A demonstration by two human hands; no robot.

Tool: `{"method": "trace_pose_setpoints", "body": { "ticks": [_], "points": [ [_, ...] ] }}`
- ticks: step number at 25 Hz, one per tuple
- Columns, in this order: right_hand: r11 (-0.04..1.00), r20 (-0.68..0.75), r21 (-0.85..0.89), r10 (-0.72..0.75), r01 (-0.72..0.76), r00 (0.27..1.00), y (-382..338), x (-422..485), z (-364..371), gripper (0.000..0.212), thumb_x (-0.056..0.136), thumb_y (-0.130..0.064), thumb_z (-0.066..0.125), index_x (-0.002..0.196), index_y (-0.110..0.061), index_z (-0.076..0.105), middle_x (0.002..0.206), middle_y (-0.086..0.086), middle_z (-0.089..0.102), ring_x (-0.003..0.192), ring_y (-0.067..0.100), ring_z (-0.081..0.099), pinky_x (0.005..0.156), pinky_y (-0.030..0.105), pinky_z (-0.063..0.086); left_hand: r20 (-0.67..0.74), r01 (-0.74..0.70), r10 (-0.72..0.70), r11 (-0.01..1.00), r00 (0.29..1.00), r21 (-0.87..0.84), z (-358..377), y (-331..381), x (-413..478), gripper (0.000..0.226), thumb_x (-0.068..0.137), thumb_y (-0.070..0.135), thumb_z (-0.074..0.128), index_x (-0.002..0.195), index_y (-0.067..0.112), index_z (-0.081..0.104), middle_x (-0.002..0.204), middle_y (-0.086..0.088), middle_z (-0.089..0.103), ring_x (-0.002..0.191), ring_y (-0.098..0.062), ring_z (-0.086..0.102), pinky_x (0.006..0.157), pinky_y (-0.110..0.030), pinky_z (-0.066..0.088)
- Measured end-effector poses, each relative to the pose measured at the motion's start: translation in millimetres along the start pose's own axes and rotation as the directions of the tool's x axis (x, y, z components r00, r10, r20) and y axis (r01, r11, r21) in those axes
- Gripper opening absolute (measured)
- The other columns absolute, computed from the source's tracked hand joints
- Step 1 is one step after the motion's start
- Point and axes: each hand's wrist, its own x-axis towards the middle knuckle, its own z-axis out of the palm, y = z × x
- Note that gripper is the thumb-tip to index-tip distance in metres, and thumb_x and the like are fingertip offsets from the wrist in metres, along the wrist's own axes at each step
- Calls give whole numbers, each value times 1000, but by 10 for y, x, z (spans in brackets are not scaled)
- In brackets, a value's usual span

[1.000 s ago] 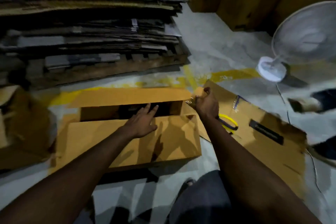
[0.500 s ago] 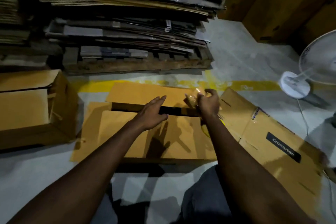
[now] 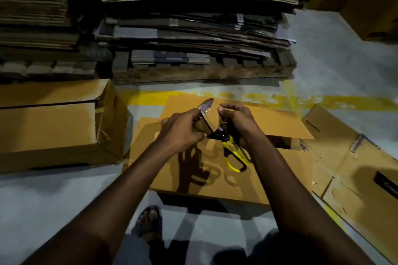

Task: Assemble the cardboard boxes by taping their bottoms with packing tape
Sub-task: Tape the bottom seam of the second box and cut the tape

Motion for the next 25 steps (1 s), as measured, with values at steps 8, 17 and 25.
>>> {"method": "trace_pose_setpoints", "body": {
  "ticks": [8,17,25],
  "points": [
    [943,361,-303,-24,141,932,-159,-43,-177,36,93,-28,66,119,-10,48,85,2,68,69,13,63,61,27,47,-96,-66,31,921,995,-384,-16,-17,116,31,78,15,78,96,23,54,97,0,67,93,-19,63,73,-41,50],
    [353,459,-815,-90,459,884,-14,-104,-407,16,91,-33,66,88,-18,71,71,-4,74,67,13,68,66,36,56,-67,92,-115,955,991,-281,111,154,191,30,81,31,74,98,21,51,97,4,65,89,-20,60,67,-31,43],
    [-3,463,-875,-290,484,837,84,-140,-376,23,100,-31,47,118,-23,59,103,7,66,95,33,61,69,38,45,140,221,-172,807,975,-548,138,128,239,17,81,15,74,97,20,68,95,-5,73,96,-25,65,86,-41,51]
  ]
}}
